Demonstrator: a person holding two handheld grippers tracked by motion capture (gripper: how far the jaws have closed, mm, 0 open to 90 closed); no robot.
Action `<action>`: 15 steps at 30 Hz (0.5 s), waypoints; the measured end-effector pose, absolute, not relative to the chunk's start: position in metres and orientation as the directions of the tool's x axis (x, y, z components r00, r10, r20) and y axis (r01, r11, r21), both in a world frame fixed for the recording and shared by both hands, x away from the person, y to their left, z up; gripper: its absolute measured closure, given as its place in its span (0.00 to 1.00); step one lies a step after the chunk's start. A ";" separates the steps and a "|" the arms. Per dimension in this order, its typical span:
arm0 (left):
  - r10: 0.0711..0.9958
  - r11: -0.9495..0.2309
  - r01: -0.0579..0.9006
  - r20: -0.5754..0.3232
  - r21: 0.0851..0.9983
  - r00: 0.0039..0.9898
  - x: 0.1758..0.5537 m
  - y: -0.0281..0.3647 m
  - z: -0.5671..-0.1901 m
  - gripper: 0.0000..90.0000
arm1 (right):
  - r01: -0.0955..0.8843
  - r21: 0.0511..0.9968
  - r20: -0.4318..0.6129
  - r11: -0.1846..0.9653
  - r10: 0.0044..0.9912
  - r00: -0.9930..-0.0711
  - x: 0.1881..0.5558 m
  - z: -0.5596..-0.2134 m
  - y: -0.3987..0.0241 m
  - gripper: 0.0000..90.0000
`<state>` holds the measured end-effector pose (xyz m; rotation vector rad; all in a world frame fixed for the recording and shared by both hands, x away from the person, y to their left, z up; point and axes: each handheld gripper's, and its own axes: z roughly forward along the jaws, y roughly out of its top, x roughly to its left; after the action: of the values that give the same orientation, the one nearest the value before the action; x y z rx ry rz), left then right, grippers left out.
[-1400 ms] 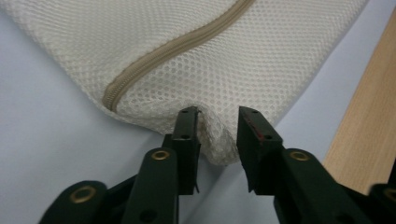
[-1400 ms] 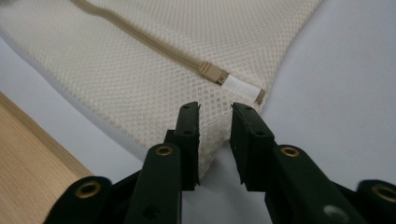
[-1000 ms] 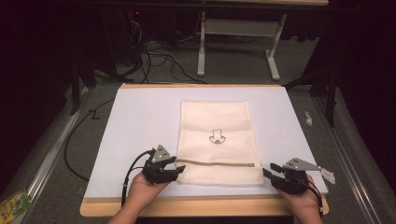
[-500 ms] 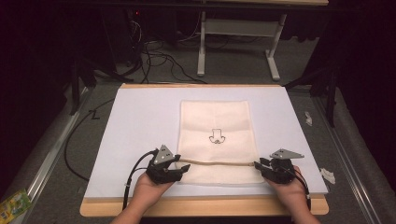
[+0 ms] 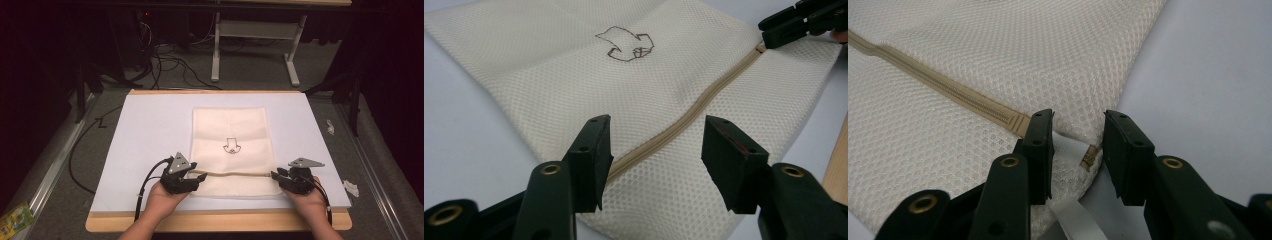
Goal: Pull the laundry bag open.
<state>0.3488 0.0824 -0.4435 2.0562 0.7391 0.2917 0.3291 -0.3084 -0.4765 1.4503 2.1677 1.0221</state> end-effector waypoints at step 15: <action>0.596 -0.452 0.355 -0.020 0.818 0.803 0.335 0.080 -0.439 0.51 | 0.657 0.719 0.107 0.226 0.898 -0.427 0.323 -0.476 -0.312 0.74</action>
<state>0.3347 0.0805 -0.4391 2.0883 0.7016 0.3385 0.3232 -0.3120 -0.4763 1.4459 2.1747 1.0200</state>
